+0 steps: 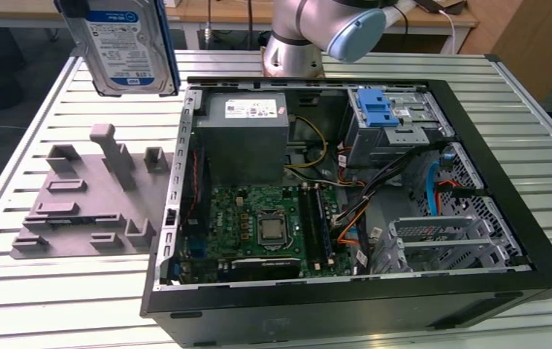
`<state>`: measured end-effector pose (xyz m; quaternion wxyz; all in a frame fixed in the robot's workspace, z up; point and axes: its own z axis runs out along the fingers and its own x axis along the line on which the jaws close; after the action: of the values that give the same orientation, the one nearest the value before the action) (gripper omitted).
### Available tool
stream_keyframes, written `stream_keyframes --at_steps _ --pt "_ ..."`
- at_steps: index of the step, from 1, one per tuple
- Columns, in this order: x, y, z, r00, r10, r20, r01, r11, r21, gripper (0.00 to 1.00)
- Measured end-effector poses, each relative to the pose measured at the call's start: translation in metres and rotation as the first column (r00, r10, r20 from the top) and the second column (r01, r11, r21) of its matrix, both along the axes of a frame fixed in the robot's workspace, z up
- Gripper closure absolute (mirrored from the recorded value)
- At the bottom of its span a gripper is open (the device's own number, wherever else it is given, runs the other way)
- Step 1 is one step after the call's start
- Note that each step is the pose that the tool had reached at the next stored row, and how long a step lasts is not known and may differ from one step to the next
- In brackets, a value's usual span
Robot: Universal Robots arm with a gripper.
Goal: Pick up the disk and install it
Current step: 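Pick up the disk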
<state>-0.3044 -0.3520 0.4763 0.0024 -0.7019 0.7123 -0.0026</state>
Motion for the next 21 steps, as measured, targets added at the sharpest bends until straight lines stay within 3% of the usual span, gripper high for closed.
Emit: stream_keyframes --at_steps 13,15,21 --pt "0.0133 -0.0006 -0.0001 1.0 0.0 0.0 0.0 1.0 0.0 0.64" --pt "0.0202 -0.0007 -0.0002 1.0 0.0 0.0 0.0 1.0 0.0 0.64" --pt "0.026 -0.0007 -0.0003 1.0 0.0 -0.0001 0.0 1.0 -0.0001 0.64"
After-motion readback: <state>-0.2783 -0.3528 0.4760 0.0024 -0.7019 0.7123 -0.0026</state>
